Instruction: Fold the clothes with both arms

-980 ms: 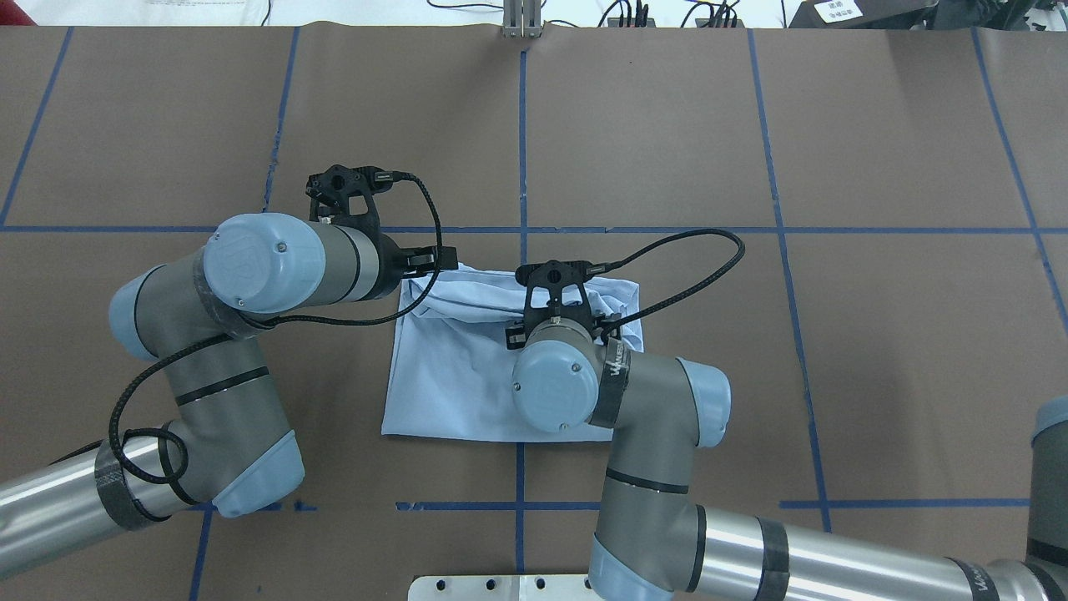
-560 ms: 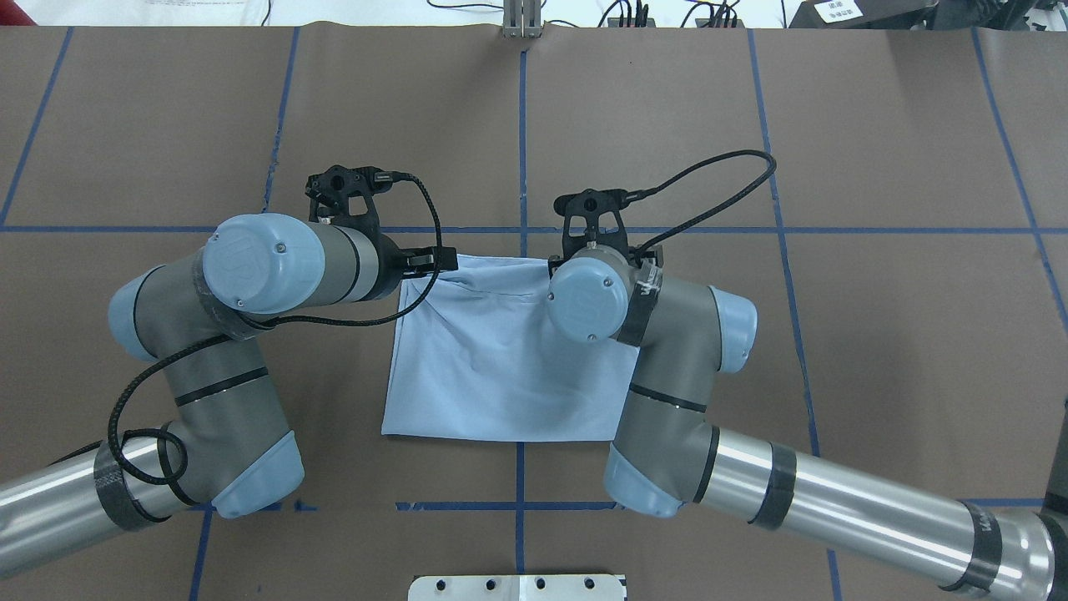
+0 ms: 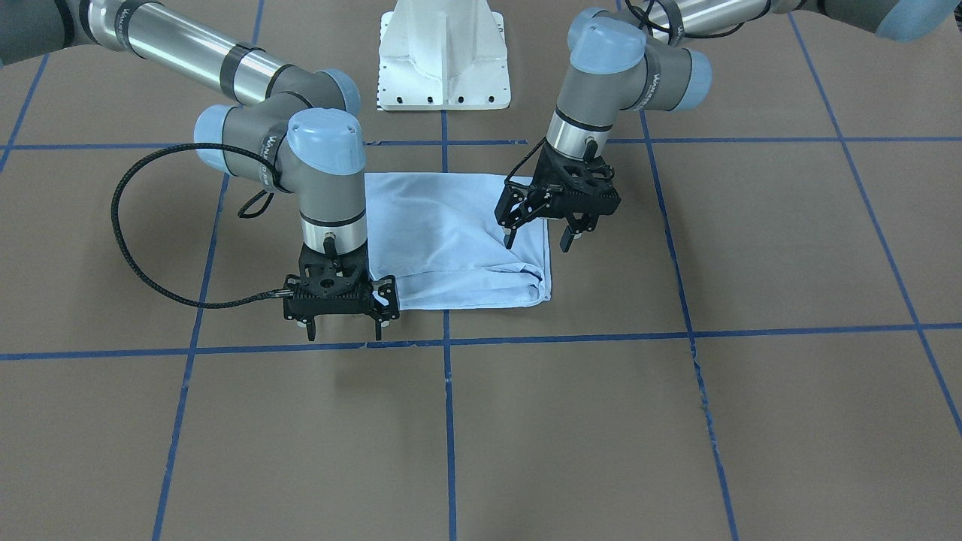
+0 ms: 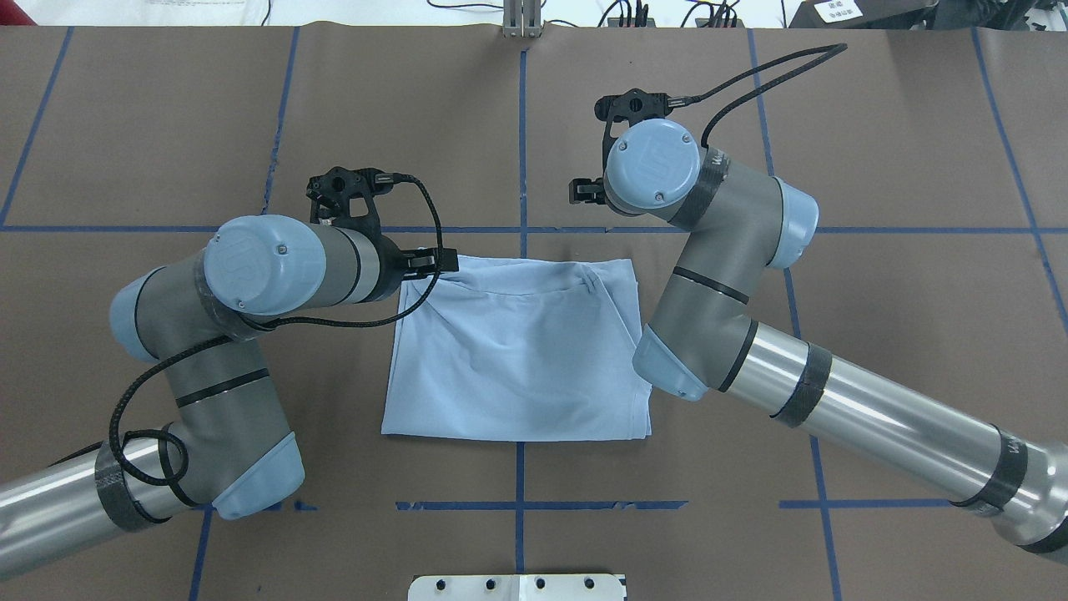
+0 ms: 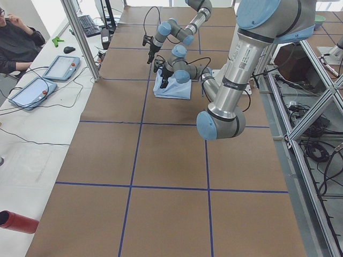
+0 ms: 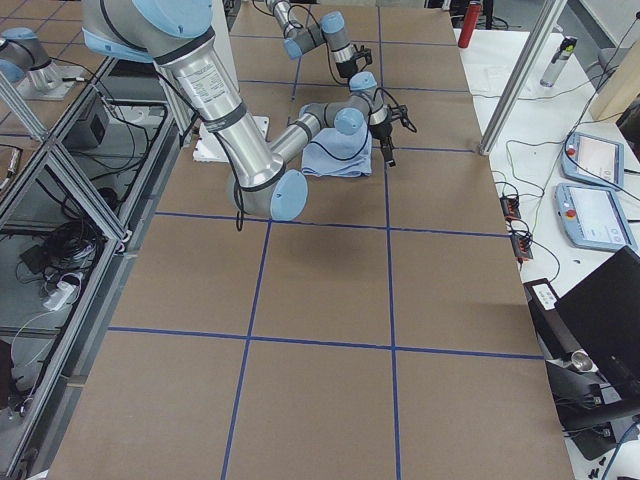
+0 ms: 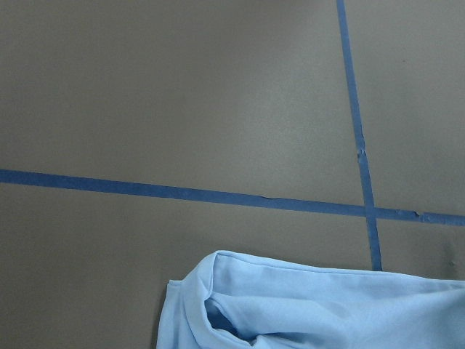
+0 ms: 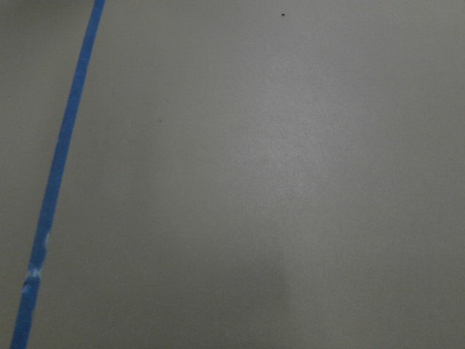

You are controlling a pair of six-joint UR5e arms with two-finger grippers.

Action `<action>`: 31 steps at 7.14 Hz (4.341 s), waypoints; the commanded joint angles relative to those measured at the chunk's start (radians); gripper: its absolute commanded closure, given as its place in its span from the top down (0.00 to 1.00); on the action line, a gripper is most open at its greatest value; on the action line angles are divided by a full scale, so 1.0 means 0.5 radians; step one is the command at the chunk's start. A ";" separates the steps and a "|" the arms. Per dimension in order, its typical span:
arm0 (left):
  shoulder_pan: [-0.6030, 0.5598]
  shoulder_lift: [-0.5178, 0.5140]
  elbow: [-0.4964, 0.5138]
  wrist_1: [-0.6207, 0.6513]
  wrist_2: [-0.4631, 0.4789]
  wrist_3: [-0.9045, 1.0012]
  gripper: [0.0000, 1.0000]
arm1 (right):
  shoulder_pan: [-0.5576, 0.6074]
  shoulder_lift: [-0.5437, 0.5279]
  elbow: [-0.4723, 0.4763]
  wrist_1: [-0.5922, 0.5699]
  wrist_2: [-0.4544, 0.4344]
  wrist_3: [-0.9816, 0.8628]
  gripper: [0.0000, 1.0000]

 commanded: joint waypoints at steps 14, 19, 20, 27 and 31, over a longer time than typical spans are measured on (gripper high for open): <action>-0.230 -0.309 0.760 -0.010 0.021 0.147 1.00 | 0.010 -0.019 0.021 0.035 0.144 -0.001 1.00; -0.311 -0.224 0.577 -0.167 -0.203 0.156 1.00 | -0.238 -0.129 0.021 0.506 0.086 0.378 0.99; -0.311 -0.224 0.577 -0.167 -0.203 0.156 1.00 | -0.257 -0.206 0.021 0.638 0.058 0.379 0.73; -0.305 -0.217 0.577 -0.170 -0.194 0.150 1.00 | -0.205 -0.237 0.070 0.624 0.076 0.324 0.41; -0.302 -0.217 0.577 -0.170 -0.194 0.150 1.00 | -0.223 -0.348 0.153 0.624 0.067 0.296 0.41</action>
